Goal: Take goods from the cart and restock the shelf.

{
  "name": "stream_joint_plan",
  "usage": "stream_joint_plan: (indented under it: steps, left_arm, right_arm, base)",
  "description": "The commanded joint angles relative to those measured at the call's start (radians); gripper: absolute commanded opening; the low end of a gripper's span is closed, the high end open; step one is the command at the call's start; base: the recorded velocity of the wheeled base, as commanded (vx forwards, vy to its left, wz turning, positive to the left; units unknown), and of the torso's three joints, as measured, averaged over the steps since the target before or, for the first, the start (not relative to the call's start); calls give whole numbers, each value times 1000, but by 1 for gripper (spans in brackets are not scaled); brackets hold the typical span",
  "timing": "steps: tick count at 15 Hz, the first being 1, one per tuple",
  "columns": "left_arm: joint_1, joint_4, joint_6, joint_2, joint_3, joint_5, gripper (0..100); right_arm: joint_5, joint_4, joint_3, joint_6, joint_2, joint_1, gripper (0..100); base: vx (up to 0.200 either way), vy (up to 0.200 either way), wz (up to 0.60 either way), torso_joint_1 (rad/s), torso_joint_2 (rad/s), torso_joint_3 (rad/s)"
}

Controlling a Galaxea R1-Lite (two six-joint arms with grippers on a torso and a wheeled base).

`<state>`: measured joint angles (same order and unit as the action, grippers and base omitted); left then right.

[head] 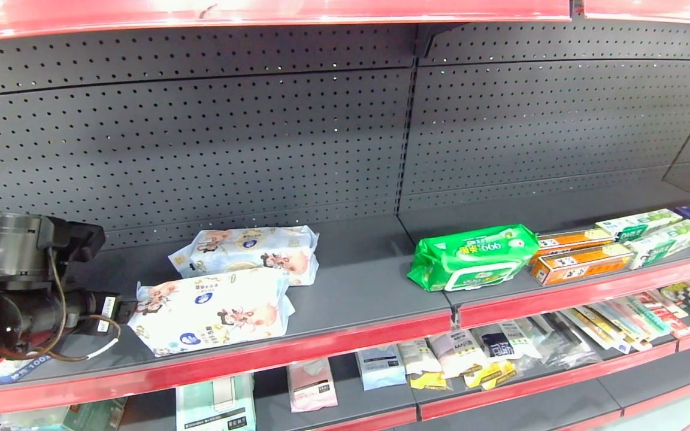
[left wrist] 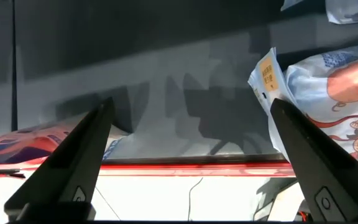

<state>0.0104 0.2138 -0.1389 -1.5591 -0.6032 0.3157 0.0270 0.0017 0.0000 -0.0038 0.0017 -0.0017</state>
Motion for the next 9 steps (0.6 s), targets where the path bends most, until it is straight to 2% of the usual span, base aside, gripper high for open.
stream_joint_plan:
  steps: [1, 3, 9]
  left_arm:
    - [11, -1, 5, -7, -6, 0, 100]
    - [23, 1, 18, -10, -7, 0, 100]
    - [49, 2, 19, -9, -10, 0, 100]
  right_arm:
    - [1, 0, 0, -1, 1, 0, 100]
    - [1, 0, 0, -1, 0, 0, 100]
    - [1, 0, 0, -1, 1, 0, 100]
  base:
    - [0, 0, 0, 0, 0, 0]
    - [0, 0, 0, 0, 0, 0]
    - [0, 0, 0, 0, 0, 0]
